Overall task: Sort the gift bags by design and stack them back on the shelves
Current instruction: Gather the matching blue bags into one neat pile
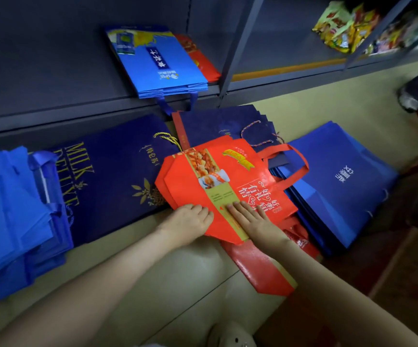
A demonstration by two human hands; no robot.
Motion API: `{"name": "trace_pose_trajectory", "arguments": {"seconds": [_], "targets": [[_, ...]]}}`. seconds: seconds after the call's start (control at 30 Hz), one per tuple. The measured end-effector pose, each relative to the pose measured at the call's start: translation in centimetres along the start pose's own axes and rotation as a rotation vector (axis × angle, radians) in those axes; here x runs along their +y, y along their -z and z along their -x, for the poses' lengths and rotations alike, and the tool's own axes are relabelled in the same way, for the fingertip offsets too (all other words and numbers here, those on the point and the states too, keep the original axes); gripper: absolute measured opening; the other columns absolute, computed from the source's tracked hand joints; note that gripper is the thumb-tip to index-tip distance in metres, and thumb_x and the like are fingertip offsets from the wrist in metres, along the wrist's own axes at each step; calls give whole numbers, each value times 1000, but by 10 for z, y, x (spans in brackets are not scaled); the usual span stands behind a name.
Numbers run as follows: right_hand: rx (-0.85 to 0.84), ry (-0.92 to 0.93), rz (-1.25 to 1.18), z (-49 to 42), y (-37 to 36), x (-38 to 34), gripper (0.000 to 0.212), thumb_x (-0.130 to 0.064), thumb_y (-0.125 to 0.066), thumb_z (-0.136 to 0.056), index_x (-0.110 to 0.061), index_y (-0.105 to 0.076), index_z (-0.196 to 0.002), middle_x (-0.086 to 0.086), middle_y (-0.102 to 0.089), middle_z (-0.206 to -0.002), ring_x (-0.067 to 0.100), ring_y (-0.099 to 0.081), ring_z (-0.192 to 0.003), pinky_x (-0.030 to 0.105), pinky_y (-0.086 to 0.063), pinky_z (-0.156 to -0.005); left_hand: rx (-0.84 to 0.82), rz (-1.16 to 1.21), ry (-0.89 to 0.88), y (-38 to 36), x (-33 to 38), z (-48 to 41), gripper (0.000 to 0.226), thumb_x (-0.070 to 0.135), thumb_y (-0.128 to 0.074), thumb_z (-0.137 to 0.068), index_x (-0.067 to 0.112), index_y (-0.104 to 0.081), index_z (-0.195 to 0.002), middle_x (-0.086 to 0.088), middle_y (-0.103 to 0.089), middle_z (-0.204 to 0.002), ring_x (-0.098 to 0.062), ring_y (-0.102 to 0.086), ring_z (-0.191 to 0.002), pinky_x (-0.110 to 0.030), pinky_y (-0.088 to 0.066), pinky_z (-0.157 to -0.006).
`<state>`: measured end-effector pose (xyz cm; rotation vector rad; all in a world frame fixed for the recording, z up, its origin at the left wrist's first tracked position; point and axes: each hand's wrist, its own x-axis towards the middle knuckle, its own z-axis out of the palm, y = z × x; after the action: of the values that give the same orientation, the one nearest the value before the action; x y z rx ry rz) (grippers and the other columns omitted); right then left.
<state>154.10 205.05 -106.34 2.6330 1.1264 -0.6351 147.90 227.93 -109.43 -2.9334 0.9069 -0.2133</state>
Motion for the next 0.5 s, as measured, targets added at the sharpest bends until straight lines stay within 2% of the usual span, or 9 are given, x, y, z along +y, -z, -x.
{"name": "trace_pose_trajectory", "arguments": {"seconds": [0.1,0.23,0.33,0.37,0.4,0.43,0.47,0.5], "targets": [[-121,-49,38,17,-7,16,90,12,-35,-90,-23,27,-144,-3,16,-159,19,15,-146,47,2,-119,-97,-2,-79,-11,9,-4,46,14,-33,-76,10,-76,-92,-7,-74,-92,-21,-70,-80,-30,-56,-73],[-275,-133,87,38,-16,38,98,20,-32,-83,-29,20,-149,-6,19,-158,17,15,-146,51,-2,-118,-168,-46,-146,-21,19,-7,49,16,-31,-77,13,-77,-96,-6,-74,-95,-20,-70,-86,-31,-55,-77],[-389,-196,140,57,-35,55,89,10,-34,-91,-34,18,-149,-9,15,-159,18,10,-147,52,-7,-117,-184,-62,-167,-26,26,-15,52,17,-29,-80,17,-73,-108,-7,-71,-108,-20,-68,-98,-33,-52,-87],[-435,-222,154,63,-42,60,85,4,-34,-94,-35,18,-148,-10,15,-159,19,10,-147,52,-7,-117,-180,-82,-170,-25,28,-19,53,15,-27,-84,16,-66,-120,-10,-66,-120,-22,-63,-109,-35,-47,-95],[-483,-250,162,69,-48,64,82,-1,-34,-97,-36,19,-147,-10,17,-159,20,11,-147,52,-7,-117,-151,-114,-187,-27,31,-21,52,12,-25,-90,14,-52,-136,-15,-53,-136,-26,-52,-124,-39,-37,-106],[-526,-281,170,73,-53,65,81,-6,-36,-98,-36,21,-147,-10,19,-158,21,12,-146,53,-6,-116,-194,-122,-218,-32,35,-22,51,11,-23,-97,11,-31,-147,-19,-33,-150,-30,-34,-138,-41,-23,-114],[-558,-298,182,74,-56,67,82,-9,-38,-98,-35,22,-147,-9,21,-157,22,15,-146,54,-5,-116,-277,-102,-218,-33,38,-23,51,11,-20,-101,10,-13,-152,-20,-15,-156,-32,-18,-144,-43,-10,-117],[-580,-306,189,74,-56,66,84,-10,-41,-97,-34,22,-147,-8,23,-157,22,17,-145,55,-4,-115,-312,-87,-197,-32,40,-25,52,12,-20,-103,11,-3,-152,-19,-4,-158,-33,-8,-145,-43,-2,-117]]}}
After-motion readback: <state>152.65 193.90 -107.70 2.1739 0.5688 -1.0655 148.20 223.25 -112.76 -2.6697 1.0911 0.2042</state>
